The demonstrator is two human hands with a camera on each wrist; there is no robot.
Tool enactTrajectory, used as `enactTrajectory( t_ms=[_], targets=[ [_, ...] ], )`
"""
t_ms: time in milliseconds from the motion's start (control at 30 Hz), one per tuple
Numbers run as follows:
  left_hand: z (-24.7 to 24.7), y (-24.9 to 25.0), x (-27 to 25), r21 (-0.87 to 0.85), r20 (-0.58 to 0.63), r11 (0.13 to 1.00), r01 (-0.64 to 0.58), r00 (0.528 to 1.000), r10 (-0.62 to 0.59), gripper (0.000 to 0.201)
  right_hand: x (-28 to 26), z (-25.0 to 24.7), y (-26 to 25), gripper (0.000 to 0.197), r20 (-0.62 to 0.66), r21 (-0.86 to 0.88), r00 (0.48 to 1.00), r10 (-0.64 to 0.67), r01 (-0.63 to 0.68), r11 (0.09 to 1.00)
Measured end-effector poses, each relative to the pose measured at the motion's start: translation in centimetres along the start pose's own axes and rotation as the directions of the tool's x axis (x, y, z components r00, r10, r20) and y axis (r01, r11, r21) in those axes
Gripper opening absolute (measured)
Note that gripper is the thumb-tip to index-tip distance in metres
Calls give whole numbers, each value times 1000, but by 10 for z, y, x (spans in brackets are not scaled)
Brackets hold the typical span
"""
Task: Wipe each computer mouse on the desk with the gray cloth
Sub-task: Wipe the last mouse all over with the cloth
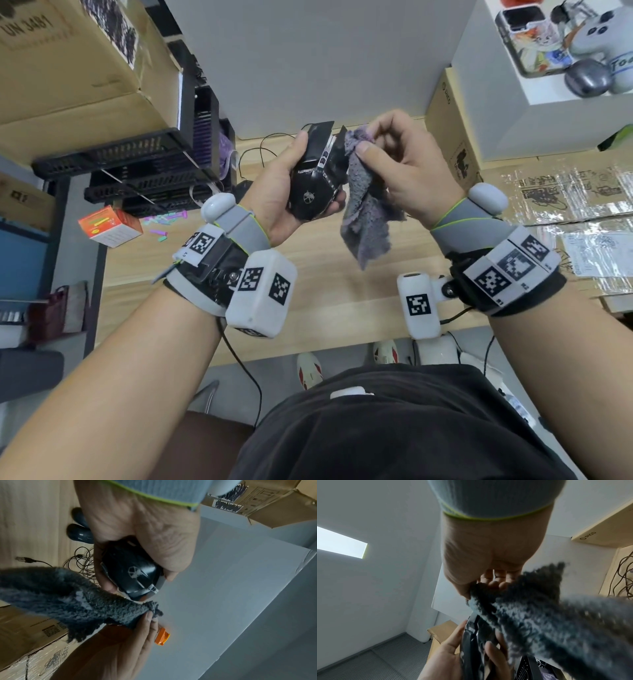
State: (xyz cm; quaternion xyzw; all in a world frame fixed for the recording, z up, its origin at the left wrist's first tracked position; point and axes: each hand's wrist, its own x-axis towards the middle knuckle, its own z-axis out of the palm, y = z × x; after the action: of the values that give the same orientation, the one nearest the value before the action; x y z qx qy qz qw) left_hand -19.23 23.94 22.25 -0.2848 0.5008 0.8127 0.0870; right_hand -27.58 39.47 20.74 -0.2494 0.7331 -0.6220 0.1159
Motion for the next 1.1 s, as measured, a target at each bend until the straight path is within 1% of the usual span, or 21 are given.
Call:
enactTrajectory(
  t_ms=[100, 267, 333, 433, 533, 600, 633, 700, 767, 833, 900, 967, 1000, 1100],
  targets=[
    [2, 0, -2, -20, 22, 1000, -23, 999, 23, 50, -2, 2, -3, 8, 12, -96, 999, -45, 46, 994],
    [3, 0, -3, 18, 15, 997, -77, 997, 77, 47, -11, 5, -9, 7, 30, -184, 993, -115, 118, 976],
    [3, -1, -3, 25, 14, 996, -88, 996, 88, 47, -12, 8, -10, 9, 44, -249, 983, -179, 184, 951],
    [2, -3, 0, 12, -6, 994, -108, 994, 108, 49, -13, 15, -9, 11, 86, -355, 955, -284, 295, 887],
    [-1, -5, 3, 6, -49, 990, -139, 989, 139, 54, -14, 22, -8, 12, 72, -419, 943, -325, 324, 848],
    [-5, -8, 5, 15, -50, 985, -171, 984, 171, 55, -15, 25, -9, 12, 60, -455, 950, -307, 299, 839],
    [-6, -9, 5, 26, -45, 983, -183, 982, 184, 55, -15, 25, -10, 11, 62, -470, 959, -276, 273, 840],
    [-6, -13, 5, 50, -55, 979, -196, 979, 198, 53, -14, 23, -12, 11, 107, -509, 979, -173, 203, 837],
    [-6, -15, 4, 73, -69, 977, -202, 976, 207, 52, -13, 19, -14, 10, 166, -546, 984, -60, 143, 826],
    [-7, -13, 3, 78, -66, 976, -203, 976, 208, 54, -12, 14, -12, 11, 148, -502, 989, 18, 60, 863],
    [-7, -9, 2, 86, -52, 974, -210, 975, 215, 57, -9, 9, -7, 15, 89, -364, 993, 74, -37, 931],
    [-6, -5, 2, 88, -17, 970, -228, 973, 230, 58, -8, 5, -4, 19, 57, -240, 994, 91, -74, 968],
    [-5, -4, 1, 77, -5, 969, -235, 972, 236, 58, -9, 2, -5, 19, 48, -216, 996, 80, -68, 974],
    [0, -4, -1, 54, 28, 968, -247, 969, 246, 58, -14, -1, -11, 18, 19, -181, 1000, -1, 5, 983]
  ],
)
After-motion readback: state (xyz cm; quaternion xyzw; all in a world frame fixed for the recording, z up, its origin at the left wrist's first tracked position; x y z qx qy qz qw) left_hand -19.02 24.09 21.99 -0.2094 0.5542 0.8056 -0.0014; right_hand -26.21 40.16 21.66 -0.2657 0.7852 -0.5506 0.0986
